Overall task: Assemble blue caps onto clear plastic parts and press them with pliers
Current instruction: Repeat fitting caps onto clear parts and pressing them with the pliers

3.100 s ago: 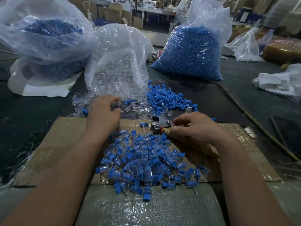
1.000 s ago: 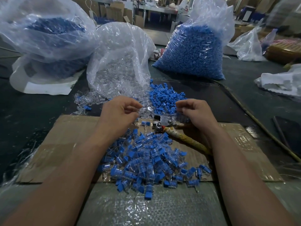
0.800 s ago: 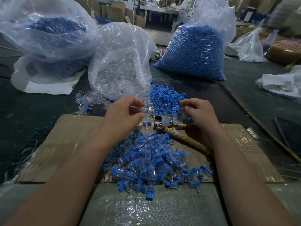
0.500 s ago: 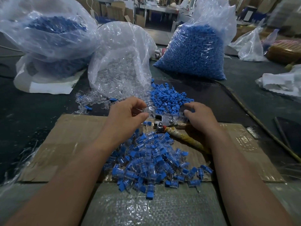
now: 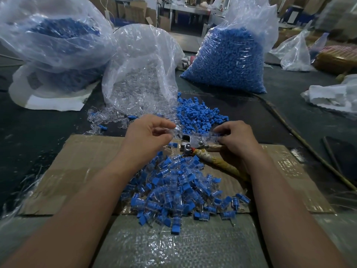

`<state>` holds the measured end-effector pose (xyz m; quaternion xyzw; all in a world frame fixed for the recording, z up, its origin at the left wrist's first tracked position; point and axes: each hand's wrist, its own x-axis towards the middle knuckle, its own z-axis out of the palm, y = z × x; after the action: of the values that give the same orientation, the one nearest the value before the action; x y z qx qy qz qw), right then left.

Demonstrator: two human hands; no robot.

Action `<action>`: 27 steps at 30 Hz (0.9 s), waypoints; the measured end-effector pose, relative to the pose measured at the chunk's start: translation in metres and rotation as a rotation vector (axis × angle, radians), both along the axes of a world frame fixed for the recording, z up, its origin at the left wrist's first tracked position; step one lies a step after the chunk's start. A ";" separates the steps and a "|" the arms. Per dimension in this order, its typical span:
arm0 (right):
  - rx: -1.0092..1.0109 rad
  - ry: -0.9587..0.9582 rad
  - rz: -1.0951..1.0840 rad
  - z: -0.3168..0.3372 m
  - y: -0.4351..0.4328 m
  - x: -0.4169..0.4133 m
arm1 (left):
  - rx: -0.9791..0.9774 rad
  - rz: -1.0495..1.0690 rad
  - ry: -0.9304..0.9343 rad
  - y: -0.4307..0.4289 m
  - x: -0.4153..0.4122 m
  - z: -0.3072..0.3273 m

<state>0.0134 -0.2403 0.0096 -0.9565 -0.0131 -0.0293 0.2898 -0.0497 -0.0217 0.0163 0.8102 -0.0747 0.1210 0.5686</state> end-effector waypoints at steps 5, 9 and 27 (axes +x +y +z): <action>0.119 -0.025 -0.027 0.000 -0.001 0.000 | -0.059 0.017 0.047 0.001 0.001 0.000; 0.112 -0.032 -0.026 -0.002 -0.001 0.000 | -0.088 -0.001 0.055 0.002 0.002 0.000; 0.081 0.079 -0.116 -0.002 -0.013 0.002 | -0.088 0.013 0.078 0.001 -0.002 0.003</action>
<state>0.0150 -0.2538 0.0073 -0.9435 0.0550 -0.0089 0.3266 -0.0515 -0.0210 0.0192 0.7891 -0.0420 0.0960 0.6052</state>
